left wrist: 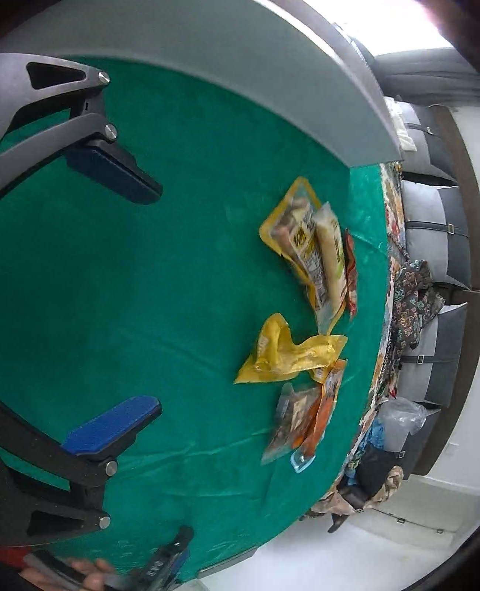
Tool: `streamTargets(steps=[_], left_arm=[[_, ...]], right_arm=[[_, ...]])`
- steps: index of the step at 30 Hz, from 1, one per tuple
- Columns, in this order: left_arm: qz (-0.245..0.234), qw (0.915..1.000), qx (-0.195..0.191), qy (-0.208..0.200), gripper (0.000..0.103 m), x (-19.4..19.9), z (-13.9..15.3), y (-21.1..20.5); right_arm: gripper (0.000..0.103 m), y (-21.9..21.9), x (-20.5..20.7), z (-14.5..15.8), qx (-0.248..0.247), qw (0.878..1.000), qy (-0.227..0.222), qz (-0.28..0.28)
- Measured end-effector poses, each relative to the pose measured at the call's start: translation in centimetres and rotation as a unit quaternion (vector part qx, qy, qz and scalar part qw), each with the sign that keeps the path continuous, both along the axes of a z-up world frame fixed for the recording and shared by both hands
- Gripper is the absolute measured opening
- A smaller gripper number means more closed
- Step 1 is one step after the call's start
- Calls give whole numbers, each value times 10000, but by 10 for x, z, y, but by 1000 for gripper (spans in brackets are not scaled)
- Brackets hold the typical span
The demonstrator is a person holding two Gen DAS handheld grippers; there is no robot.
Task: Organize snacks
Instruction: 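Carry both pouches over the white box and open both tools to drop them, then move the left tool back over the snack pile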
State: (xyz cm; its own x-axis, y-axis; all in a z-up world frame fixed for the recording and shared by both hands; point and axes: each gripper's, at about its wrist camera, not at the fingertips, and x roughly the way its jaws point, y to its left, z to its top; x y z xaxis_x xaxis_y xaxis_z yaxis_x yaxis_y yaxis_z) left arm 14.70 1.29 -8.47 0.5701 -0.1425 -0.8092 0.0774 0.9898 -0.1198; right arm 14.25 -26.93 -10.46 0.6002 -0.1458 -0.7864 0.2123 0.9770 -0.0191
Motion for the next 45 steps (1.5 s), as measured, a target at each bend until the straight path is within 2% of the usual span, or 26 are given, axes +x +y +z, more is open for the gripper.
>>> streamTargets(steps=[4, 9, 11, 45], left_arm=[[165, 9996, 190, -127, 102, 18, -12, 2], [58, 9992, 396, -91, 102, 23, -18, 0], [-5, 9985, 545, -70, 103, 22, -19, -2], [12, 9986, 528, -68, 103, 22, -19, -2]], right_arm=[[75, -6, -1, -5, 76, 9999, -74, -19], [76, -6, 2, -8, 65, 10000, -60, -35], [80, -7, 2, -8, 89, 9999, -52, -48], [87, -11, 0, -10, 103, 9998, -15, -152]])
